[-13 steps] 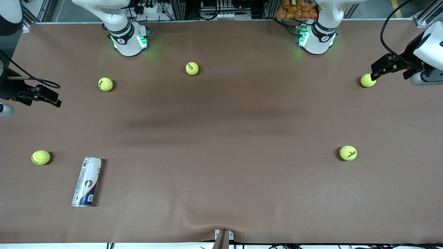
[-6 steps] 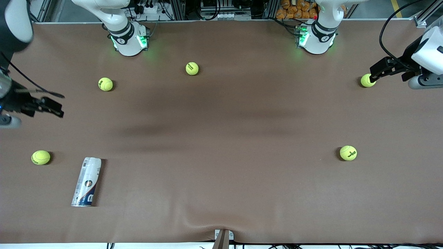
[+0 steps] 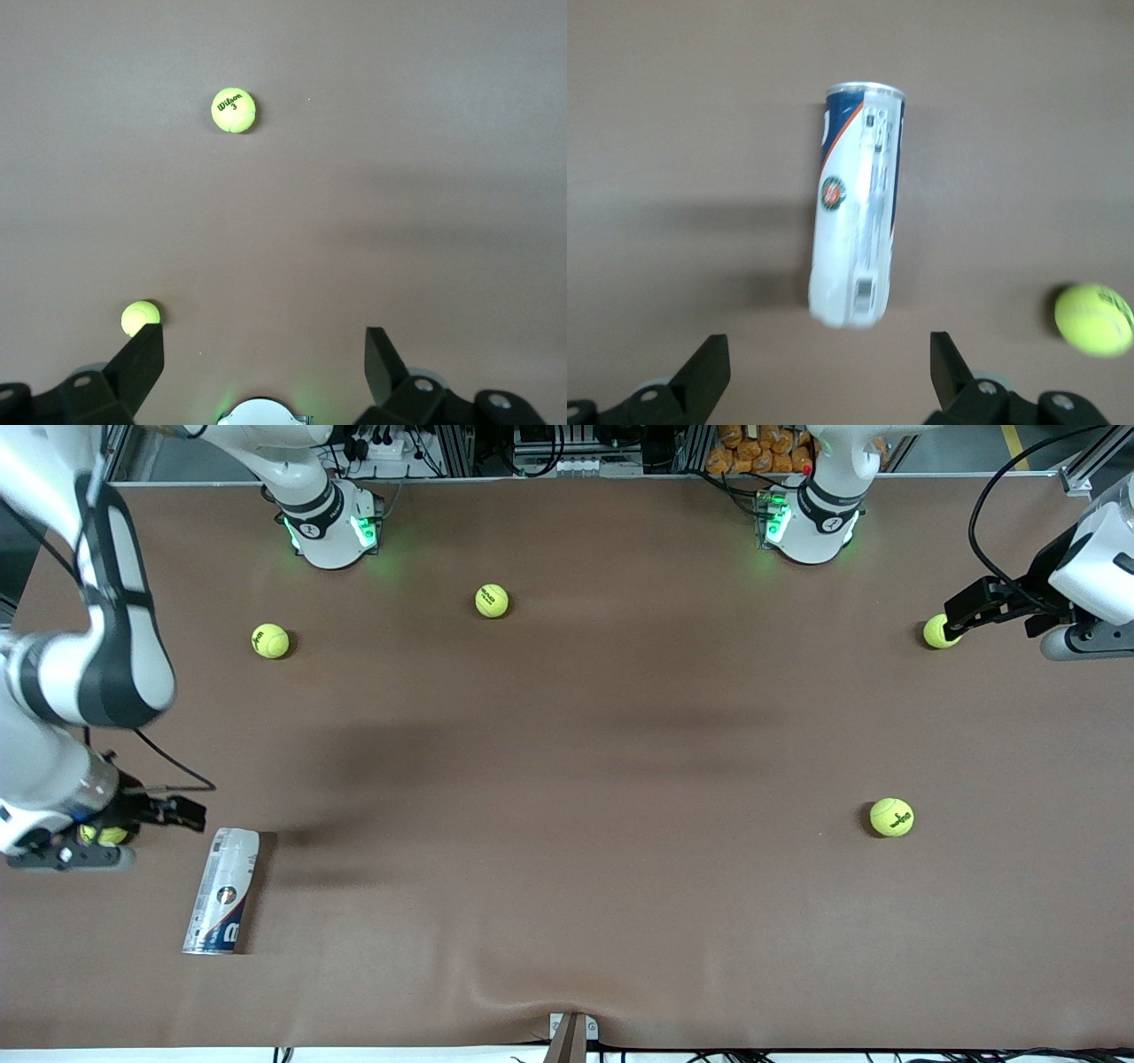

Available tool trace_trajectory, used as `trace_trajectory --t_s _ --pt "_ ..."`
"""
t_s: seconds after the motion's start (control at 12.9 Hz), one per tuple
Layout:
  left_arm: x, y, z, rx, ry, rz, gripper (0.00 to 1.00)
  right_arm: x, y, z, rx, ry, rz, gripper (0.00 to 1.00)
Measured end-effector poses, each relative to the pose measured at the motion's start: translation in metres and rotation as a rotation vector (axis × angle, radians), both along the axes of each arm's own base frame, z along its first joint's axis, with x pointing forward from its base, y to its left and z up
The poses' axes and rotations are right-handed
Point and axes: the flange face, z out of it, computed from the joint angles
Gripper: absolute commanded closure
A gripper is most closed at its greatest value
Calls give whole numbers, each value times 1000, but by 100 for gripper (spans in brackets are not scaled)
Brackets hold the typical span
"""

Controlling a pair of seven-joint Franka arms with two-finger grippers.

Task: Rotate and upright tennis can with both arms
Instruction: 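Grasp the white tennis can around its middle with the right gripper, then drag the held can across the table toward the table's middle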

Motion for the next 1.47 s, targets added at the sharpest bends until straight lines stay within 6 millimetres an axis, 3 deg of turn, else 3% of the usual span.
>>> trace_trajectory --t_s 0.31,0.46,1.24,1.31,1.39,1.47 --pt "0 0 -1 0 2 0 0 17 -34 -81 -3 -70 13 0" --pt "1 0 -1 0 2 0 0 19 -36 -111 1 -72 10 0" --pt "7 0 -12 -1 22 0 0 19 -32 -185 23 -61 -7 2" --pt "7 0 -13 -2 22 -1 0 19 -32 -189 28 -58 -18 36" --pt "7 0 -13 -2 23 -1 0 19 -32 -189 36 -58 -34 54" --pt "7 -1 -13 -2 23 -2 0 19 -32 -189 39 -60 -41 55"
